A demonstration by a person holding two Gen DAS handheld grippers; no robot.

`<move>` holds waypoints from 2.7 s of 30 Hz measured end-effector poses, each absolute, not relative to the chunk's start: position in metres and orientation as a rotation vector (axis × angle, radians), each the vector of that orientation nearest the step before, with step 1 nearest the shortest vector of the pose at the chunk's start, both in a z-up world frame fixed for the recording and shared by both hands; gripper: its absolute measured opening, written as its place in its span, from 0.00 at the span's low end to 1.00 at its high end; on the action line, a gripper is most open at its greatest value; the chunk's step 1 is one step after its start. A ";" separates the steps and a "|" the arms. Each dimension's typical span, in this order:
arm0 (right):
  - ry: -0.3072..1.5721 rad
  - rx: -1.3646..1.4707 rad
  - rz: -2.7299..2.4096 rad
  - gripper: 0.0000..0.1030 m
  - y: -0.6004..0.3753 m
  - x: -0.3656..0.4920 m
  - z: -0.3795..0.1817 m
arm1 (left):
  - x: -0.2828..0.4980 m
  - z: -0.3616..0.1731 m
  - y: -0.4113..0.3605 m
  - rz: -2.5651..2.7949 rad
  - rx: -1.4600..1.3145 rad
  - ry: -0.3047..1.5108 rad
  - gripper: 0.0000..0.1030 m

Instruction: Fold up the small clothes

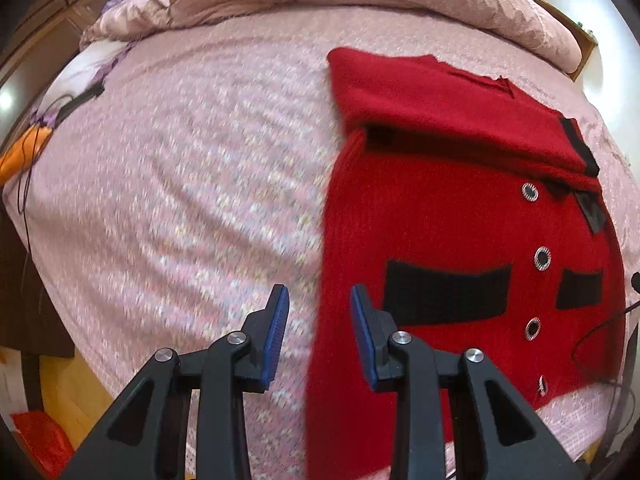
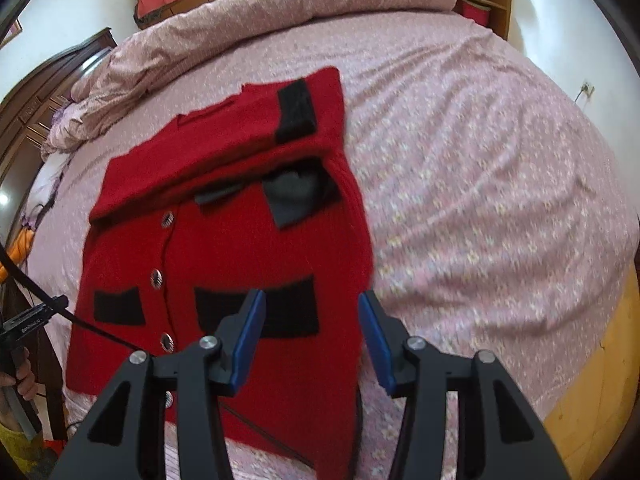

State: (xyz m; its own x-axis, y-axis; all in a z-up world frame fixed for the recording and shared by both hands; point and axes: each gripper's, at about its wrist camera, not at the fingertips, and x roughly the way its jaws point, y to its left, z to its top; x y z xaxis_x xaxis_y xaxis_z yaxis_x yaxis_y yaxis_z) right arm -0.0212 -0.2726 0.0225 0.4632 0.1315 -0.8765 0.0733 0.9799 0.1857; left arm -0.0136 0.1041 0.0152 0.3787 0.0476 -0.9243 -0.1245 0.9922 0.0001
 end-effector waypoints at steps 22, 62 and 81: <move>1.235 0.305 0.117 0.49 -0.281 -0.042 -0.038 | -0.030 -0.025 0.083 -0.109 -0.165 1.285 0.24; 1.134 0.369 0.277 0.10 -0.290 -0.069 -0.030 | -0.057 -0.031 0.098 -0.231 -0.324 1.290 0.04; 0.784 0.486 0.411 0.07 -0.295 -0.021 0.075 | 0.007 0.087 0.122 -0.325 -0.495 0.976 0.04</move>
